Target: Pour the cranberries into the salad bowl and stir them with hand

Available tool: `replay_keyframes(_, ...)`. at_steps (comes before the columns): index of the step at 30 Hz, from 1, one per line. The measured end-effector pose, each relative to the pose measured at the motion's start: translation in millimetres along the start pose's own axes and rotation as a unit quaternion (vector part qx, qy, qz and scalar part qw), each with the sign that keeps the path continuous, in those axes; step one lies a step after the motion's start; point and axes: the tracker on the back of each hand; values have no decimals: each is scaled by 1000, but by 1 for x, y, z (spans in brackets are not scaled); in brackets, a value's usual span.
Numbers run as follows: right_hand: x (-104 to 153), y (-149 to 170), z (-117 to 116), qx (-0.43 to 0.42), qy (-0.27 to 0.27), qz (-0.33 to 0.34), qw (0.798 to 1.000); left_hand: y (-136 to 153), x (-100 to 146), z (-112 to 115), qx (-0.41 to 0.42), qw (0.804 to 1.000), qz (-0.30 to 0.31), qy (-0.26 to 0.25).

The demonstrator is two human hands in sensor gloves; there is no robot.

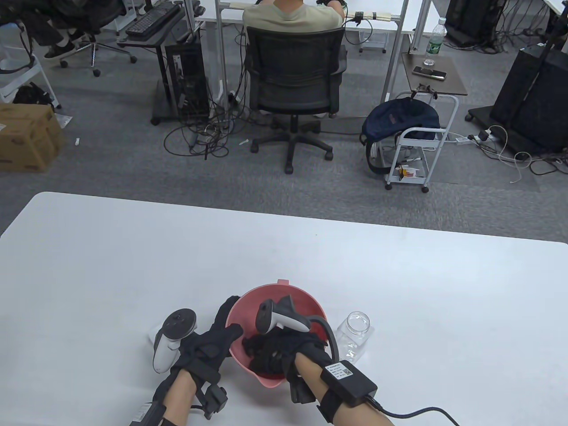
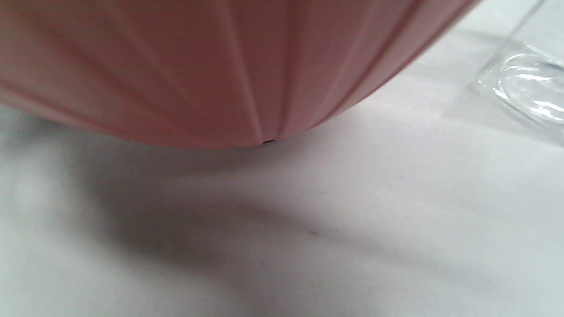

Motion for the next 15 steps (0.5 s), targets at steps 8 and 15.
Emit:
replay_keyframes(8,1,0,0,0,-4,-8,1000,0,0,0,0,1000,0,1)
replay_keyframes(15,0,1,-1,-4,-10,-19,1000,0,0,0,1,1000,0,1)
Point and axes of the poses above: the tracker on the back of each hand, its own y axis roughly to the little-finger side, its own x axis roughly from the fingertips to the wrist, z = x × y, and after that the axes turned 13 degrees about -y, right-handed
